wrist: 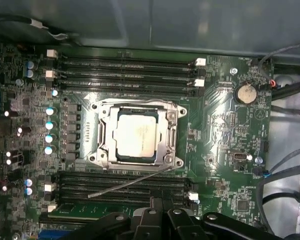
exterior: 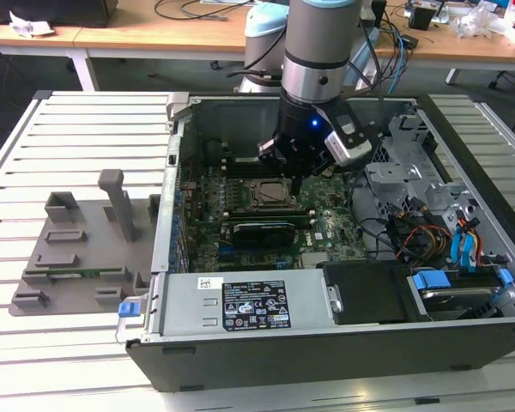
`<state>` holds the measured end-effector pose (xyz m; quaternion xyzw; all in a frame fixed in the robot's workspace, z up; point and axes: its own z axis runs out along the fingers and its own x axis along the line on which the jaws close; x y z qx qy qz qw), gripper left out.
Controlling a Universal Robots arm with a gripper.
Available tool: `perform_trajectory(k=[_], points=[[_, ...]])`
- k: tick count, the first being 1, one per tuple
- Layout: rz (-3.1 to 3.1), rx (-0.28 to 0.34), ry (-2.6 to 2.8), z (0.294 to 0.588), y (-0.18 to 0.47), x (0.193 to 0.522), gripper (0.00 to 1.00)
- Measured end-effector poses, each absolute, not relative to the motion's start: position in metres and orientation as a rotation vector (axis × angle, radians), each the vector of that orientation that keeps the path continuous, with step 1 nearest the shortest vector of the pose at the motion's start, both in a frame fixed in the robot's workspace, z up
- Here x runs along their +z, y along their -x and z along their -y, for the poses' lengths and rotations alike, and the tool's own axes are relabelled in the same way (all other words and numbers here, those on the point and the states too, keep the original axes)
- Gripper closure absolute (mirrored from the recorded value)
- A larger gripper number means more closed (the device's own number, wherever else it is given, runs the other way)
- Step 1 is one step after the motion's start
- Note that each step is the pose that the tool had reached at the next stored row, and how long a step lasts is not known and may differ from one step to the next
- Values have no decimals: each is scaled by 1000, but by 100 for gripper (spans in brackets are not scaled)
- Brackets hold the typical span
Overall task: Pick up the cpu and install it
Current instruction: 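Install the second cpu locking lever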
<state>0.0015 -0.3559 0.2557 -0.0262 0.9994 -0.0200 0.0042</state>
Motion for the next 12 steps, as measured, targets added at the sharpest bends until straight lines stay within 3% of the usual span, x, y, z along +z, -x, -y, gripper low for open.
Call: perform_trajectory(k=[7,10,12], points=[[-3132,-46,82,368,-1,255,89],[-3131,30,82,374,1,255,89],[-3126,139,81,378,4,255,89]])
